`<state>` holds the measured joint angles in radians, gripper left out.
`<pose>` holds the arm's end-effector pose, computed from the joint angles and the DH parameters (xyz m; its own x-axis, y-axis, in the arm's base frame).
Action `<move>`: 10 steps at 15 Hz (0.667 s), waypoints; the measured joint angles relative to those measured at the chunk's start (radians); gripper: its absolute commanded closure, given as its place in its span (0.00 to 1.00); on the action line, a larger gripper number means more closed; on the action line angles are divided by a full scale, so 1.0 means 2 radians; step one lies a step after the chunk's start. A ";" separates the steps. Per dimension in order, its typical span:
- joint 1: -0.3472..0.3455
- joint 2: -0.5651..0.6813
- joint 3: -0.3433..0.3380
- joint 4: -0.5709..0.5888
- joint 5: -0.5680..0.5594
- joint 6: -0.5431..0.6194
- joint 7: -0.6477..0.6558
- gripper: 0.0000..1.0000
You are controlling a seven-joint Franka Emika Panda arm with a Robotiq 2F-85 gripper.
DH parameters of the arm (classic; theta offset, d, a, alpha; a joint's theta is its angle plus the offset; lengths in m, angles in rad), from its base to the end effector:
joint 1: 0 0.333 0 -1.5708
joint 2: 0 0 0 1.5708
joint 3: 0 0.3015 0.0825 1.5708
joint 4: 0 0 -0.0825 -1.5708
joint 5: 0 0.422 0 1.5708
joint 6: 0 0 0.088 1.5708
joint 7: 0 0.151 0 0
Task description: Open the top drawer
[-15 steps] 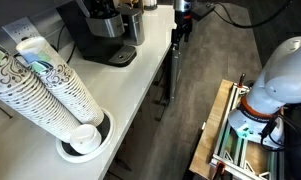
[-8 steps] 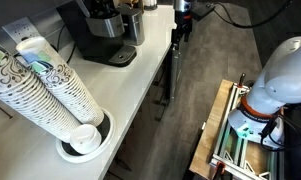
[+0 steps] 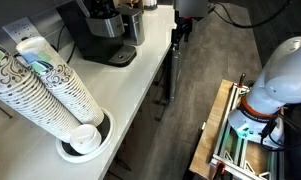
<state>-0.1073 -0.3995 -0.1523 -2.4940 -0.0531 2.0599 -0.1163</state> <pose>0.4332 -0.1155 0.3472 0.9939 -0.1039 -0.0360 -0.1046 -0.9944 -0.0175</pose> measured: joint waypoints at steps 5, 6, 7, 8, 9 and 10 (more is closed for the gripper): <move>0.000 0.000 0.000 0.000 0.000 0.000 0.000 0.00; 0.000 0.000 0.000 0.000 0.001 0.000 0.000 0.00; -0.001 0.001 -0.004 -0.001 0.007 0.000 -0.001 0.00; -0.001 0.002 -0.009 -0.004 0.013 0.001 -0.003 0.00; -0.003 0.005 -0.017 -0.009 0.020 0.007 -0.010 0.00; -0.006 0.008 -0.027 -0.018 0.027 0.018 -0.018 0.00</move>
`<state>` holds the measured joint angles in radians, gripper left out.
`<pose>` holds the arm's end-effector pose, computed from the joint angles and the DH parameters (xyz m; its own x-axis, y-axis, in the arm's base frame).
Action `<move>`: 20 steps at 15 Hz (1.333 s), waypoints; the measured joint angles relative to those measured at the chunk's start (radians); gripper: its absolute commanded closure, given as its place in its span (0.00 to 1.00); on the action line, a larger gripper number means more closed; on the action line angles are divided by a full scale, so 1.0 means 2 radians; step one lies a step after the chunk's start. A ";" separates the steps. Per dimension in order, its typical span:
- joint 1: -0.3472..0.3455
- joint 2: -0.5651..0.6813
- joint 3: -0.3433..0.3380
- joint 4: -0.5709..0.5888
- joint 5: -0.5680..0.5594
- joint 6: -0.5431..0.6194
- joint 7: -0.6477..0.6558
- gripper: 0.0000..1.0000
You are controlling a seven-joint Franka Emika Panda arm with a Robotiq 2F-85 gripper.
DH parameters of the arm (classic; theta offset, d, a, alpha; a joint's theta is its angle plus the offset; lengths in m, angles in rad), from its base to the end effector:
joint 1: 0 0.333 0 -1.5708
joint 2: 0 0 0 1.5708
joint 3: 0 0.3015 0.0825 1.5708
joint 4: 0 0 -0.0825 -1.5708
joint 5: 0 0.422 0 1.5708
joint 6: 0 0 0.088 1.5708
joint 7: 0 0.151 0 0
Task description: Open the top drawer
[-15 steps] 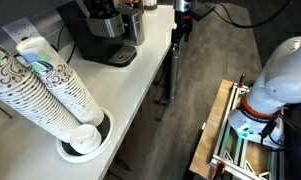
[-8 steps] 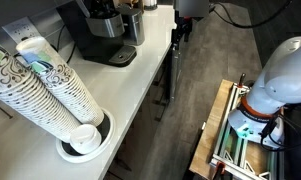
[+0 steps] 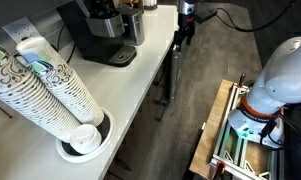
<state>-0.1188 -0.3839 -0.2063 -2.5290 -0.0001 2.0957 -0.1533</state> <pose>0.4221 -0.1348 0.3251 0.9873 -0.1523 -0.0442 -0.1556 -0.9842 -0.0844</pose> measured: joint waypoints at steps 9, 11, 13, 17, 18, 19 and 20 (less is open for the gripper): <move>-0.007 0.063 -0.104 -0.058 0.223 0.081 -0.179 0.00; -0.007 0.086 -0.115 -0.060 0.285 0.081 -0.229 0.00; -0.007 0.111 -0.117 -0.060 0.336 0.081 -0.266 0.00; -0.007 0.142 -0.113 -0.056 0.358 0.081 -0.280 0.00; -0.007 0.142 -0.113 -0.056 0.358 0.081 -0.280 0.00; -0.007 0.142 -0.113 -0.055 0.358 0.081 -0.280 0.00; -0.007 0.142 -0.113 -0.055 0.358 0.081 -0.280 0.00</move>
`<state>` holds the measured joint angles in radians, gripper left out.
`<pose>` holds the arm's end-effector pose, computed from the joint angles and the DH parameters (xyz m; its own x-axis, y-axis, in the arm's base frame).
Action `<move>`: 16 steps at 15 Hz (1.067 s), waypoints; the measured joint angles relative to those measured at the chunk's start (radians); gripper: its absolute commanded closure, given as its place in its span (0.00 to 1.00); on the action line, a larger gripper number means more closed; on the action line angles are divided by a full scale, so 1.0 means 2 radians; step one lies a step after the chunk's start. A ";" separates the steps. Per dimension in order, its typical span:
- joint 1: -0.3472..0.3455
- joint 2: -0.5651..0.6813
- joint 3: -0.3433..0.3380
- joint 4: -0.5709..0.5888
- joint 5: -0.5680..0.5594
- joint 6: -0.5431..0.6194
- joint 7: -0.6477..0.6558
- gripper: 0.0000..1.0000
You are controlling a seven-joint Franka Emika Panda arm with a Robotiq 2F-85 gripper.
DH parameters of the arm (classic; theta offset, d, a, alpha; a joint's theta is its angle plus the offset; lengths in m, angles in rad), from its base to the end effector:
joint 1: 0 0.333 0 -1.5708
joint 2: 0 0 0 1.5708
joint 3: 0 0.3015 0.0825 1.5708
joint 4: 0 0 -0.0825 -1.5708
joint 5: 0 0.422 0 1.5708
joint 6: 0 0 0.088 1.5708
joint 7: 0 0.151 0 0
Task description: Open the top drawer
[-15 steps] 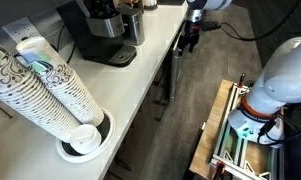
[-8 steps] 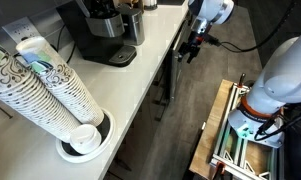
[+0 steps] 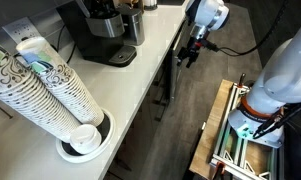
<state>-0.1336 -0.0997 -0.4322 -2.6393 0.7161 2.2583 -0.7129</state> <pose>0.3735 -0.1812 0.1771 0.9270 -0.3734 -0.0351 -0.3285 -0.7632 -0.5564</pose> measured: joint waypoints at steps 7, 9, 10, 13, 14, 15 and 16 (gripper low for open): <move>-0.023 0.019 0.005 0.014 0.048 -0.055 -0.057 0.00; -0.043 0.046 0.004 0.029 0.078 -0.098 -0.111 0.00; -0.055 0.063 0.004 0.037 0.089 -0.116 -0.136 0.00; -0.088 0.119 0.006 0.065 0.116 -0.161 -0.203 0.00; -0.097 0.138 0.009 0.075 0.125 -0.172 -0.221 0.00; -0.105 0.156 0.012 0.084 0.136 -0.181 -0.238 0.00; -0.112 0.174 0.017 0.093 0.151 -0.187 -0.251 0.00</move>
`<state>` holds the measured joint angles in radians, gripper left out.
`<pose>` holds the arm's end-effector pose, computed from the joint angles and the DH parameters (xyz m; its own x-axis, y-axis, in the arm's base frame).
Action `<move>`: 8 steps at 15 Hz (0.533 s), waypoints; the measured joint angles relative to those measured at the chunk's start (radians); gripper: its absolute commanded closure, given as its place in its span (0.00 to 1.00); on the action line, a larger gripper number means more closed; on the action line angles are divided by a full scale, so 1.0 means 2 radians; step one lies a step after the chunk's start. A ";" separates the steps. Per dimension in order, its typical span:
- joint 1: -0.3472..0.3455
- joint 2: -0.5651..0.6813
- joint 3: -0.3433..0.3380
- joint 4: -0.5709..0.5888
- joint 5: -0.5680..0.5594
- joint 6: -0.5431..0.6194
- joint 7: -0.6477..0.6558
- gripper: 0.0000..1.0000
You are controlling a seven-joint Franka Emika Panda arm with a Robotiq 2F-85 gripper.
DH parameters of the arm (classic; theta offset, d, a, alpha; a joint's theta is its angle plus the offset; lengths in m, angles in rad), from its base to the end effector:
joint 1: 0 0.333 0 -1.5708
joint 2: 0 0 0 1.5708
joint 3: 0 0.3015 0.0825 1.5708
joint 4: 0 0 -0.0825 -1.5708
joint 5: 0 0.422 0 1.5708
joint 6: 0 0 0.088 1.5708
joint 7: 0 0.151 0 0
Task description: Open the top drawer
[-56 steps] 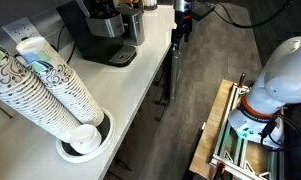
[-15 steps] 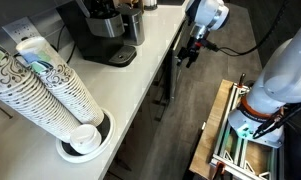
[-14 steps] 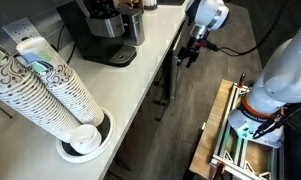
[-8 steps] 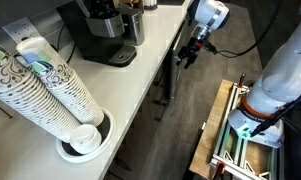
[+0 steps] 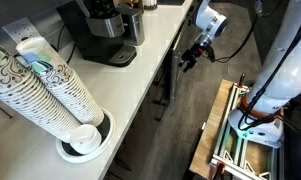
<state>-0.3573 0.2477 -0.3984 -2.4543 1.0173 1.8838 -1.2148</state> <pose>0.3563 -0.2215 0.1136 0.9468 -0.3190 0.0418 -0.1503 -0.5536 -0.8191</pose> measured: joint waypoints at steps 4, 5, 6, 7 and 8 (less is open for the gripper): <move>-0.015 0.056 0.021 0.028 0.059 -0.004 -0.024 0.00; -0.015 0.065 0.023 0.033 0.064 -0.004 -0.026 0.00; -0.015 0.070 0.024 0.036 0.066 -0.004 -0.026 0.00; -0.015 0.073 0.025 0.038 0.066 -0.004 -0.026 0.00; -0.016 0.073 0.025 0.038 0.066 -0.004 -0.026 0.00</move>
<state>-0.3884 0.3934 -0.3487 -2.3778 1.1499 1.8753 -1.2673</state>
